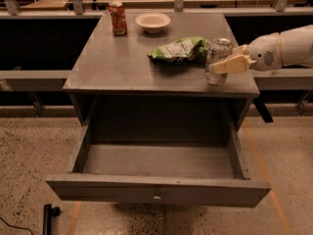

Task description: Place 7up can into top drawer

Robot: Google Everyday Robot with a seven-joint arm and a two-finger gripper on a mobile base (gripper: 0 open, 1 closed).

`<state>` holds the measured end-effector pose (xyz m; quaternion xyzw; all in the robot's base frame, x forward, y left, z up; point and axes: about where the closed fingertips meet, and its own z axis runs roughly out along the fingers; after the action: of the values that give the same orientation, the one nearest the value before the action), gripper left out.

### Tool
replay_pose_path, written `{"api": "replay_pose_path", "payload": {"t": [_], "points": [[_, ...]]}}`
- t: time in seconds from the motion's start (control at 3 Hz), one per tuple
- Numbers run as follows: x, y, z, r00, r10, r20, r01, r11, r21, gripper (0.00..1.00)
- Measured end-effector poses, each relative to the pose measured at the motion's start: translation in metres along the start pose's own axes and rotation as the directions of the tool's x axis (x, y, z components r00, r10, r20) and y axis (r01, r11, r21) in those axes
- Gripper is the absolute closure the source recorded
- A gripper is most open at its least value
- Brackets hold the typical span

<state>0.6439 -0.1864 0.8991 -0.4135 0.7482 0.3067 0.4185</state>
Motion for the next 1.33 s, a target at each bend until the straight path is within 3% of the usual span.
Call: {"api": "replay_pose_path", "payload": {"t": [0.67,1.0,1.33], "points": [[0.003,0.019,0.004,1.000,-0.003,-0.010,0.003,0.9990,-0.045,1.00],[0.002,0.053,0.007,1.000,0.007,0.005,-0.007,0.9976,-0.069,1.00],[0.017,0.125,0.030,0.999,-0.010,0.045,0.018,0.9842,-0.176,1.00]]}}
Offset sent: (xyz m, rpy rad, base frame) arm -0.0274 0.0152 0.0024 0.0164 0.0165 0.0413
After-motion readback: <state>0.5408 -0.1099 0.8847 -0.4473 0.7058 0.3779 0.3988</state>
